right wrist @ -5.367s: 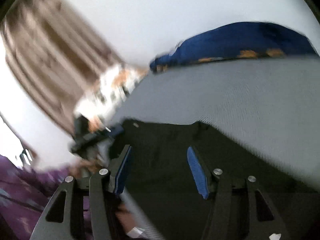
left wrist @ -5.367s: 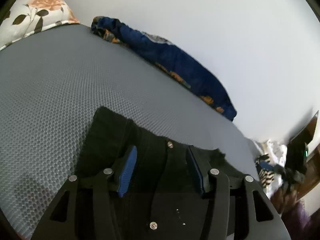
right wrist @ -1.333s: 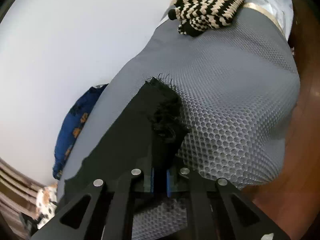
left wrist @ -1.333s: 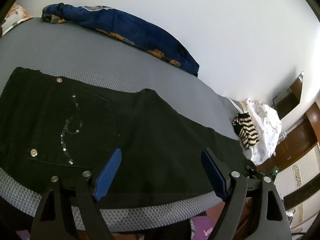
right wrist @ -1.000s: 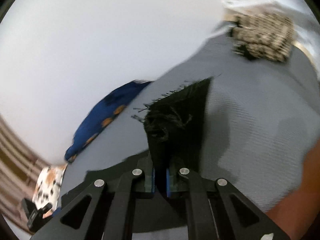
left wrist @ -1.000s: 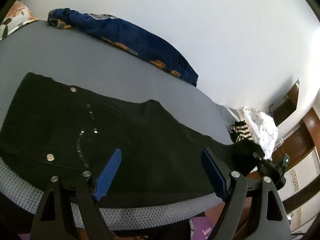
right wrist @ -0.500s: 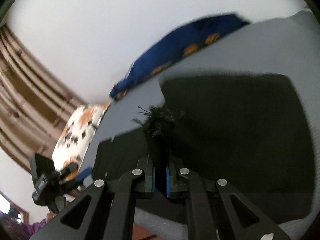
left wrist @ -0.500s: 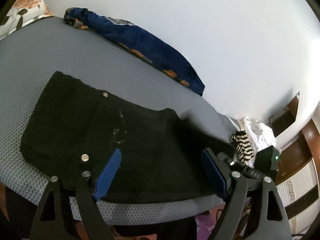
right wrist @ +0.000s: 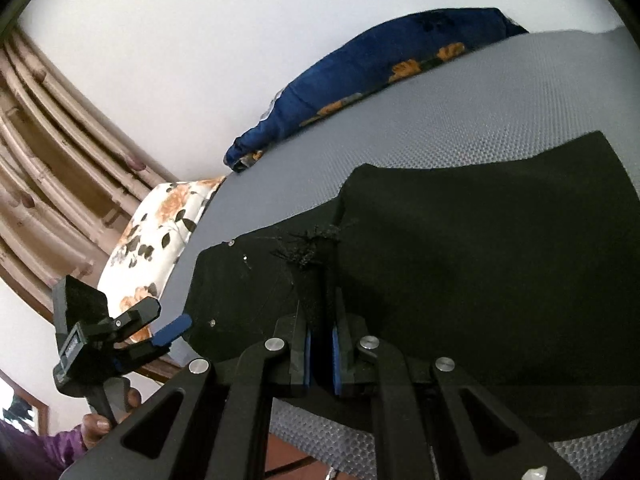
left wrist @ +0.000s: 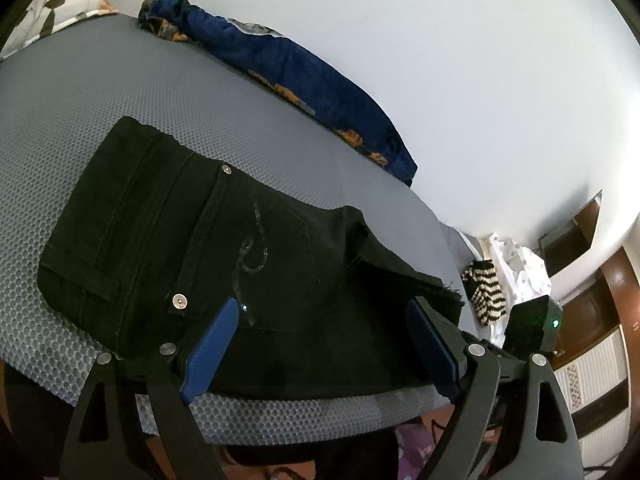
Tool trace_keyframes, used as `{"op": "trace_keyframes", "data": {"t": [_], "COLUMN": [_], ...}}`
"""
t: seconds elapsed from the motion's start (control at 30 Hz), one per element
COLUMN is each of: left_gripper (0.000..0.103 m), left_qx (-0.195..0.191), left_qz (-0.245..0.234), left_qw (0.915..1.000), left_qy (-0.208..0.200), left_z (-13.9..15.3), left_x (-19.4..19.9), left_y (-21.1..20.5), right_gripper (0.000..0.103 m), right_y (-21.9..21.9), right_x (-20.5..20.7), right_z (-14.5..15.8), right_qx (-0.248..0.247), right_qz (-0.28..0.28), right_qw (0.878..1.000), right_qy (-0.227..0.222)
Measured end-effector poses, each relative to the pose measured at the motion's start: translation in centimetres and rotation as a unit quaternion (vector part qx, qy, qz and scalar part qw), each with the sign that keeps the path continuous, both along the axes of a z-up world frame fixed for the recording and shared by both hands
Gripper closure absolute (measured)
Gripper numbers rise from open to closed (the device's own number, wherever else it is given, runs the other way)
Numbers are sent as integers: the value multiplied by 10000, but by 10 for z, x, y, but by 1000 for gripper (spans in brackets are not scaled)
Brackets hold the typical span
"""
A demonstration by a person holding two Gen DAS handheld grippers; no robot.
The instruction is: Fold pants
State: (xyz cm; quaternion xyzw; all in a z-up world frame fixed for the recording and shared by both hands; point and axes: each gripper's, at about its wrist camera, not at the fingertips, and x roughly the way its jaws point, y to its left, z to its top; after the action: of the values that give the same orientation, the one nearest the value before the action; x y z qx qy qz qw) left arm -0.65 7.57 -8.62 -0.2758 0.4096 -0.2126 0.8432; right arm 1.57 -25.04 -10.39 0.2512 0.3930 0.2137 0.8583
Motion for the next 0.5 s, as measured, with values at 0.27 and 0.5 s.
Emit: {"op": "trace_keyframes", "data": {"t": [0.27,0.5], "left_gripper": [17,17], "left_qx": [54,78], "left_qz": [6,26], "left_qw": [9999,9999], "left_qy": [88,91], "left_z": [-4,-6], "left_x": [1,2], "left_y": [0,4], "right_gripper": [78,29], "right_y": [13,-5], "right_x": [4,-5], "right_z": [-28,9], "right_qx": [-261,724], "right_qz": [340,745], "right_qw": [9989,9943], "right_qy": [172,-224]}}
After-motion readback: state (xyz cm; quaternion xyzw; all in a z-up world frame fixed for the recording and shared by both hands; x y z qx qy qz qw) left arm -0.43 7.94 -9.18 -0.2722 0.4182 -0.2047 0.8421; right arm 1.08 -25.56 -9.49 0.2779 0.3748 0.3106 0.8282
